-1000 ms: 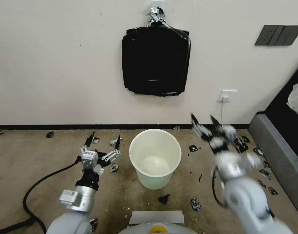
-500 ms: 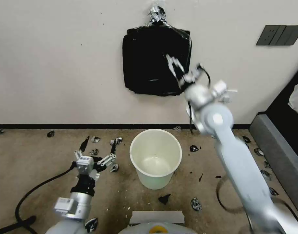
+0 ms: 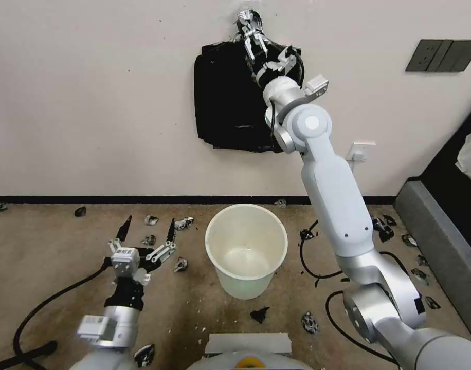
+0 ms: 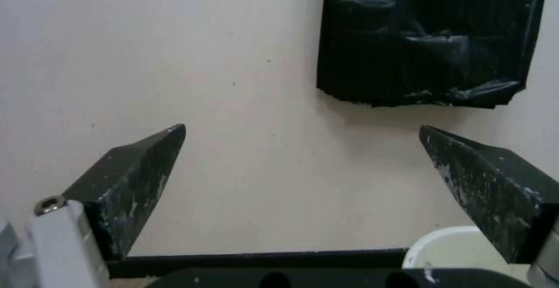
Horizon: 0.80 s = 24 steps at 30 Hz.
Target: Place a trash bag onto the trash bin.
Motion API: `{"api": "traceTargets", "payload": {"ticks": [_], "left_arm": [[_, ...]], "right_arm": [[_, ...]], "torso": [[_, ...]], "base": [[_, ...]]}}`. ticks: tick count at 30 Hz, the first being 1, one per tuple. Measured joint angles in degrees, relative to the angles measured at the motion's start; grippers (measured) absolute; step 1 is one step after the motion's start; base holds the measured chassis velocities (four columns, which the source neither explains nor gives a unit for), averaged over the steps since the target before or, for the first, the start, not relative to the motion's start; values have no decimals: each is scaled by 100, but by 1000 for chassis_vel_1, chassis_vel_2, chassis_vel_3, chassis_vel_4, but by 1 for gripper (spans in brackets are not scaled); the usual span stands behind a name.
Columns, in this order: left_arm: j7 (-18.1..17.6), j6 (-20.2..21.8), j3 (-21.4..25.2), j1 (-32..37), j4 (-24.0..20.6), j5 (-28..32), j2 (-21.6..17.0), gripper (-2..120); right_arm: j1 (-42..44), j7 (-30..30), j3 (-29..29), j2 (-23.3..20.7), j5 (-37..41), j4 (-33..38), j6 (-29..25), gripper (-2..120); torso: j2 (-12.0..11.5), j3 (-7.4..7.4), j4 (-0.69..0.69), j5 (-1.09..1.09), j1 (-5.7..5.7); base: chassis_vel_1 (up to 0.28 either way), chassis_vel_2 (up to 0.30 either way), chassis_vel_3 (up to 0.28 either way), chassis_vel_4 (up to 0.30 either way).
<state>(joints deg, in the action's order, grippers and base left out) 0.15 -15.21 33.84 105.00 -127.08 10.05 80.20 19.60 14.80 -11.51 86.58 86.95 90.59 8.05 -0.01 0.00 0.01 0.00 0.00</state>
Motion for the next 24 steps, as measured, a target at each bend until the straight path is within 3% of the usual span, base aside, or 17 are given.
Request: {"api": "traceTargets", "payload": {"ticks": [17,19,20,23,24], "left_arm": [[-17,39,-38,65,26,107,-63,100],[-31,87,-33,48,54,185,-83,100],[-42,116,-27,34,64,223,-117,100],[-54,133,-26,21,63,233,-143,100],[-59,144,-29,17,39,239,-147,100]], "right_arm": [[-238,-412,-74,47,-95,-318,38,99],[-237,-432,-85,56,-105,-342,52,96],[-230,-464,-116,77,-136,-395,56,88],[-218,-507,-153,84,-154,-432,61,80],[-212,-559,-167,84,-156,-444,65,71]], "torso": [[0,0,-1,0,0],[0,0,-1,0,0],[0,0,-1,0,0],[0,0,-1,0,0],[0,0,-1,0,0]], "base": [[0,0,0,0],[0,0,0,0],[0,0,0,0],[0,0,0,0],[0,0,0,0]]}}
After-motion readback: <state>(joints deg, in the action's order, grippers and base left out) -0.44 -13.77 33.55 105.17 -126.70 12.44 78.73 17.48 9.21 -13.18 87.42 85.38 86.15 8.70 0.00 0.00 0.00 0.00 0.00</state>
